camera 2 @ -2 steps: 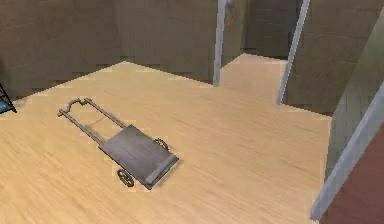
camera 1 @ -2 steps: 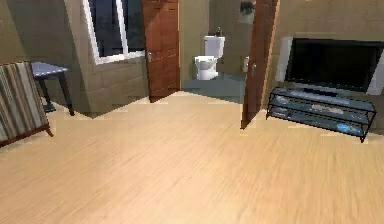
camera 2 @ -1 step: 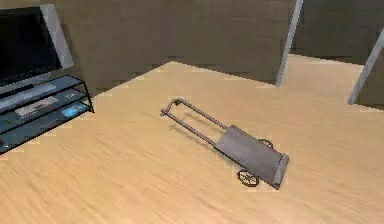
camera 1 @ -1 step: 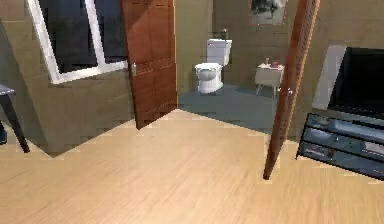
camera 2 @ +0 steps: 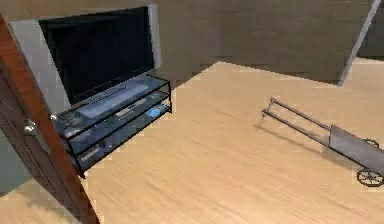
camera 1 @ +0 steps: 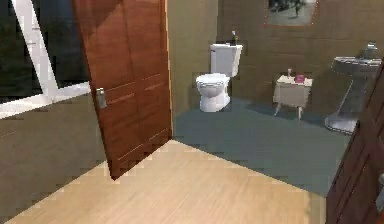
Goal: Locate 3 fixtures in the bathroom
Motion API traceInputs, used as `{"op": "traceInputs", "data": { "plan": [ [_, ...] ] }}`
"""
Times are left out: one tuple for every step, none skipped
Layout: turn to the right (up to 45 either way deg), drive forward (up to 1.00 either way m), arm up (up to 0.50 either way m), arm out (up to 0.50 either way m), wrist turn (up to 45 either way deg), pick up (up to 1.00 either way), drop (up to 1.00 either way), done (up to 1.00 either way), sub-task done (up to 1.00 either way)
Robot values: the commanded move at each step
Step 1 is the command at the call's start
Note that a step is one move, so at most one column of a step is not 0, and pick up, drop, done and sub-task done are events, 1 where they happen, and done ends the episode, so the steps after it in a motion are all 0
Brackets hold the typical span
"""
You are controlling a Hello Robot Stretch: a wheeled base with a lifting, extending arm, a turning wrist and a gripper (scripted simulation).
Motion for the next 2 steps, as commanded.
{"op": "traceInputs", "data": {
  "plan": [
    [0.0, 0.85, 0.0, 0.0, 0.0, 0.0, 0.0, 0.0, 0.0],
    [30.0, 0.0, 0.0, 0.0, 0.0, 0.0, 0.0, 0.0, 0.0]
  ]
}}
